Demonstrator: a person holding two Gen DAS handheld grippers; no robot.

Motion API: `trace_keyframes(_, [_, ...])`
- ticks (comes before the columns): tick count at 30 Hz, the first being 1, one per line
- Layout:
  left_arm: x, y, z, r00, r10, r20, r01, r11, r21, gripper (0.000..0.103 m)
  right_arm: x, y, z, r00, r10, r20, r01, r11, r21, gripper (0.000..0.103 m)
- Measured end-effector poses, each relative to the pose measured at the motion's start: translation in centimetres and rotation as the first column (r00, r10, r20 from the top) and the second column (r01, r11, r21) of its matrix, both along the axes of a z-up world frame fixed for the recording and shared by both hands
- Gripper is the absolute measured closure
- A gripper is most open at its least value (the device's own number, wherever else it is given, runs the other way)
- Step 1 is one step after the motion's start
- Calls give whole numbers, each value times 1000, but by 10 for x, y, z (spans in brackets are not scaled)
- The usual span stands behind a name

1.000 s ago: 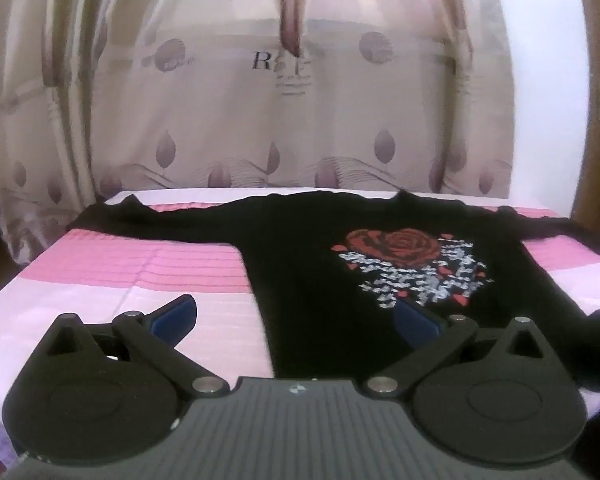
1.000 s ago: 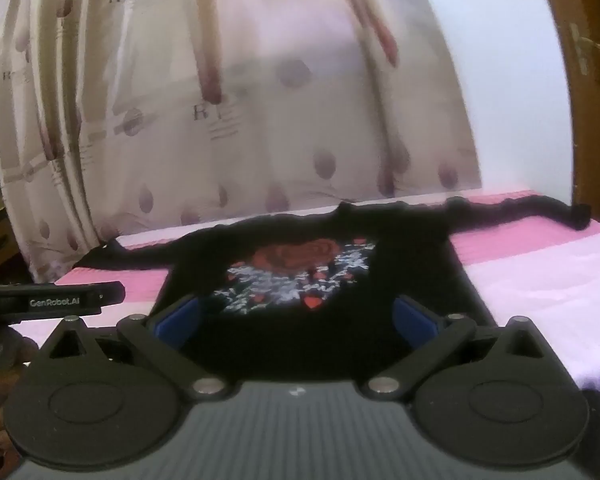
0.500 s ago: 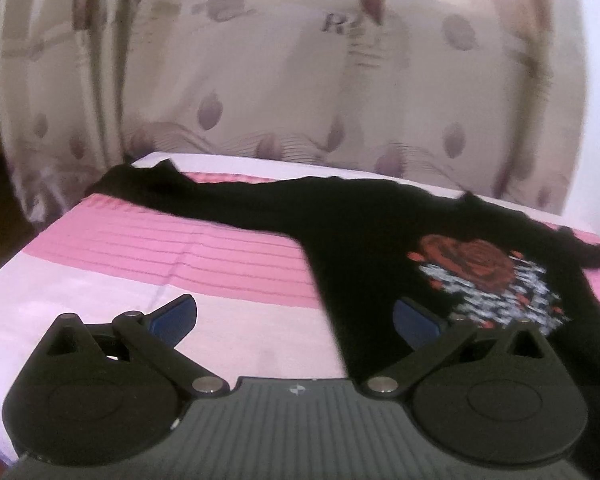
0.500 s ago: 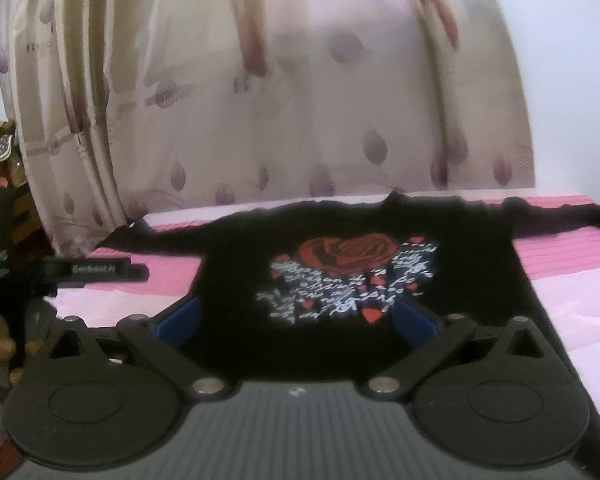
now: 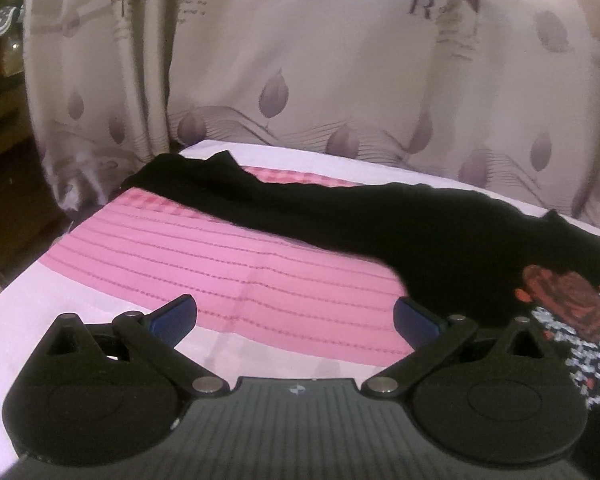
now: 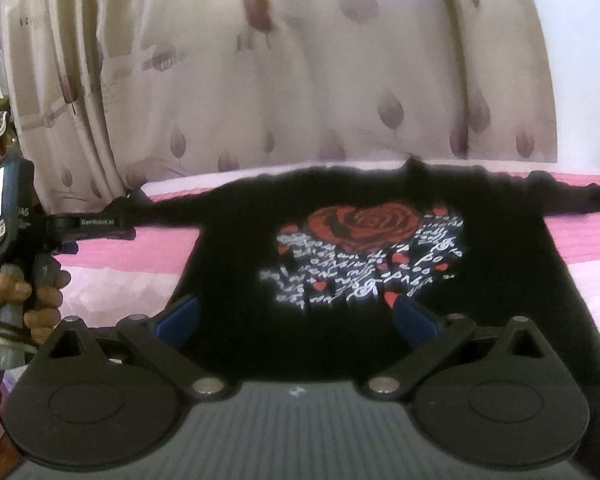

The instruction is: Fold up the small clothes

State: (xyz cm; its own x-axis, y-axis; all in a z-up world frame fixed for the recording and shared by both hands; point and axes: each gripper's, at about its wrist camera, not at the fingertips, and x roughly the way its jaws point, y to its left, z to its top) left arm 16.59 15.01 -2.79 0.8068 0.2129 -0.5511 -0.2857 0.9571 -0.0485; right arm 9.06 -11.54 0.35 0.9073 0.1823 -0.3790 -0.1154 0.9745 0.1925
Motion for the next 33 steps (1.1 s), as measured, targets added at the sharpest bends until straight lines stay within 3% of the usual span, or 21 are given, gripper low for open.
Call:
trace_keyframes(10, [22,19,-9,999,34,-28,-34,999,13,0,13,3,-8,999,12,-47,-12,1000,-2,0])
trace_keyframes(16, [33,44,-9,999,38,3,-38,999,-11,0,18,4,-13,997,18,-71,-18,1000,-3,0])
trace_keyframes(22, [60,100,-4,995,71,67,-70,997,-16,0,25,2,-19,995,13,-95,-13,1000,4,0])
trace_keyframes(25, [84,148,-4,995,98,27,-94,990,-106,2,27,2,-24,994,9,-111,-9,1000,1,0])
trace_keyframes(29, [103,223,-6,968,249,5,-242,945,-219,8,30,0,-29,991,0,-134,0,1000,1,0])
trace_keyframes(33, [124,291,-14,951,304,-53,-300,873,-385,8,32,-1,-29,986,-7,-164,11,1000,21,0])
